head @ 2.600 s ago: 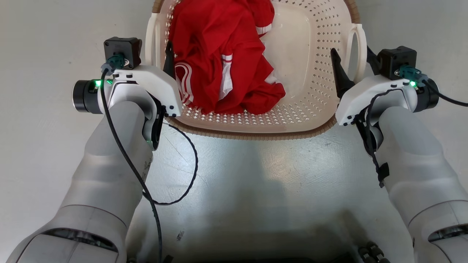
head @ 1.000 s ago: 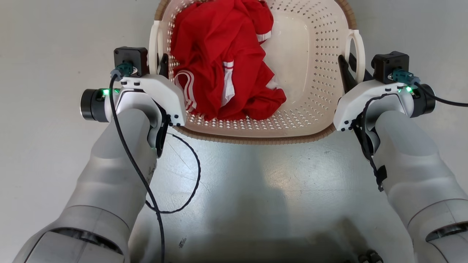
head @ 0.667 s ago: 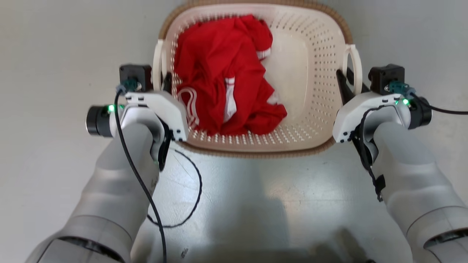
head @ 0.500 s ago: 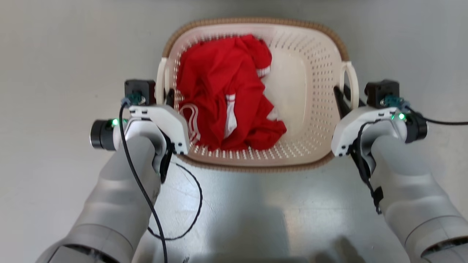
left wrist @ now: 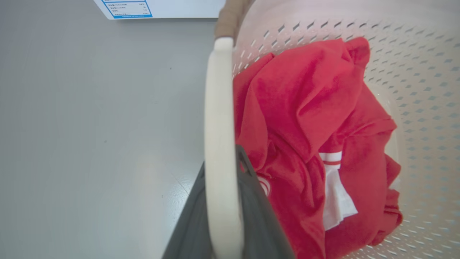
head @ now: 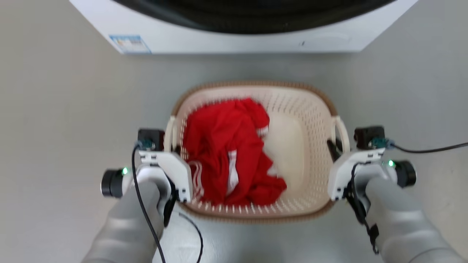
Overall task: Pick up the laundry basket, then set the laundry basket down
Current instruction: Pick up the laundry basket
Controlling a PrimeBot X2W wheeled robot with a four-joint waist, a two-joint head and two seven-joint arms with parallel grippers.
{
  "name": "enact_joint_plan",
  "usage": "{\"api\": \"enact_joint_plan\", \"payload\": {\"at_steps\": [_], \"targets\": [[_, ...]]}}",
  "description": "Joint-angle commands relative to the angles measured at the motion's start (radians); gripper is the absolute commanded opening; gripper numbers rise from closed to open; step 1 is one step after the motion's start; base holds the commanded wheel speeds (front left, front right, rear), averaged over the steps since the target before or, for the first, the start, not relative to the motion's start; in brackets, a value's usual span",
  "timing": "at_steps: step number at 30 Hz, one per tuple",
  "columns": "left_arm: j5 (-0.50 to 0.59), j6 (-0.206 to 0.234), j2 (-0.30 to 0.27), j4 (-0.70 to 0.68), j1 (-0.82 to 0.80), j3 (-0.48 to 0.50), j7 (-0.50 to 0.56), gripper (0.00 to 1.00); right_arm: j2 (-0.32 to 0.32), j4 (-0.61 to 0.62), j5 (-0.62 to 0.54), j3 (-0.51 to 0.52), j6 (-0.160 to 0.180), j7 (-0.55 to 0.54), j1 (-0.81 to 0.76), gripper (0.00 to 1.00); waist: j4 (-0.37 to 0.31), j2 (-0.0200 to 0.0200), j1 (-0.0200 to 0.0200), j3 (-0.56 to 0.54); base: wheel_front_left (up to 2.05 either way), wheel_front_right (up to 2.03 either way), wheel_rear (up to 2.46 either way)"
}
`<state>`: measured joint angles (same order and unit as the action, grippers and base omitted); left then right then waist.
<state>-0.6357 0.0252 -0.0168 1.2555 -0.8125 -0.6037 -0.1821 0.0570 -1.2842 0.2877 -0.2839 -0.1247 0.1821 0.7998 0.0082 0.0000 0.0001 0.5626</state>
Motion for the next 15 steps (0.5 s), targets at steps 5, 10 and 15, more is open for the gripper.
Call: {"api": "enact_joint_plan", "payload": {"at_steps": [5, 10, 15], "targets": [[-0.039, -0.024, -0.033, -0.003, 0.083, -0.031, 0.040, 0.00, -0.007, 0.014, 0.077, -0.094, -0.006, -0.045, -0.093, 0.00, -0.015, 0.0000, 0.0000, -0.167, 0.00, 0.00, 0.00], [-0.071, -0.041, -0.033, -0.001, 0.139, -0.066, 0.077, 0.00, -0.007, 0.030, 0.141, -0.157, -0.006, -0.093, -0.140, 0.00, -0.026, 0.0000, 0.0000, -0.269, 0.00, 0.00, 0.00], [-0.096, -0.052, -0.033, -0.001, 0.187, -0.092, 0.114, 0.00, -0.007, 0.032, 0.183, -0.198, -0.006, -0.129, -0.173, 0.00, -0.033, 0.0000, 0.0000, -0.343, 0.00, 0.00, 0.00]]}}
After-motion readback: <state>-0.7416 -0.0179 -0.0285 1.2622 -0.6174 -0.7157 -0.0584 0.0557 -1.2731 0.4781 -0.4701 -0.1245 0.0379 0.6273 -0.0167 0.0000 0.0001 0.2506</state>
